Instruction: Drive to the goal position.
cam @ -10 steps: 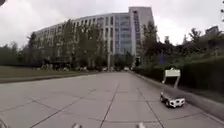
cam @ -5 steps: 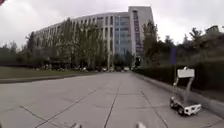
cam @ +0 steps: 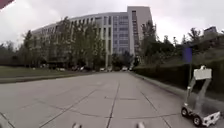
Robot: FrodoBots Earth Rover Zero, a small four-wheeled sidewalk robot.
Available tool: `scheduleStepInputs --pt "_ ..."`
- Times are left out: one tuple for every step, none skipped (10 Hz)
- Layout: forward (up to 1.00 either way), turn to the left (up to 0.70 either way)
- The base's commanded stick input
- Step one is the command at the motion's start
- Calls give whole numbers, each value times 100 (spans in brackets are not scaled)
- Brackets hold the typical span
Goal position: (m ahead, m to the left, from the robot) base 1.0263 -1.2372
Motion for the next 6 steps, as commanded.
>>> scheduleStepInputs --pt "69 -14" --pt "67 -15" --pt "50 -30" --pt "45 -27" --pt "39 -24" --pt "12 -53"
